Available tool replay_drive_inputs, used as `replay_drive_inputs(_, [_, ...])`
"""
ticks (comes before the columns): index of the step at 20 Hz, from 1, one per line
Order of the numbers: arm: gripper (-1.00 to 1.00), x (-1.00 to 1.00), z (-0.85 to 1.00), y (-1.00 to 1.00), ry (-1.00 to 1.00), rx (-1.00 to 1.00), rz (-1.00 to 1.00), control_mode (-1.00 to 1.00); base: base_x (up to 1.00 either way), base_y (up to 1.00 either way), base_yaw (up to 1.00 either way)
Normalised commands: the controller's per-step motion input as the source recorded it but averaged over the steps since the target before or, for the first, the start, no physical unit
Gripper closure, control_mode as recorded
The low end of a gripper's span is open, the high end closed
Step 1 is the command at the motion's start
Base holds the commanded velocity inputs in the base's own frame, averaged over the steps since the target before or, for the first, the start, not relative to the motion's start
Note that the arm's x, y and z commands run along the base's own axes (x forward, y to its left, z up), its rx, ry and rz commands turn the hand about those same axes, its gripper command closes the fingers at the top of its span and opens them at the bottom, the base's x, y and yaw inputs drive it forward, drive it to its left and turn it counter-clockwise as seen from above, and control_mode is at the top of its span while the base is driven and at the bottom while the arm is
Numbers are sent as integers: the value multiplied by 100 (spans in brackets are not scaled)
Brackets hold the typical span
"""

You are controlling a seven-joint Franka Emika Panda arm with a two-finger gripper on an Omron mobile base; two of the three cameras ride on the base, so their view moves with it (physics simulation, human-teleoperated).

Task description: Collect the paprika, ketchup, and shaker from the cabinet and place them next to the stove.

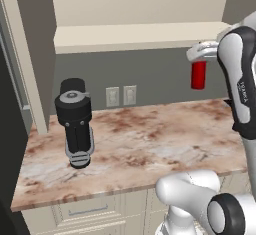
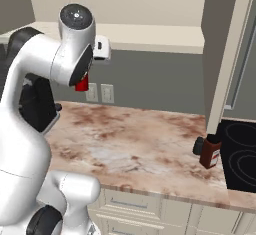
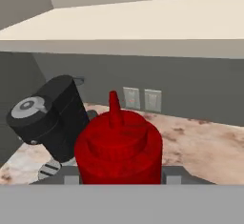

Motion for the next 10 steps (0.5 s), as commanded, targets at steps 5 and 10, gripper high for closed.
replay_drive_inputs(5, [100,-33,-57,-90,0,-2,3,-100,0,0,0])
replay_drive_inputs(10, [100,-9,-49,-100,0,-5,4,-100,0,0,0])
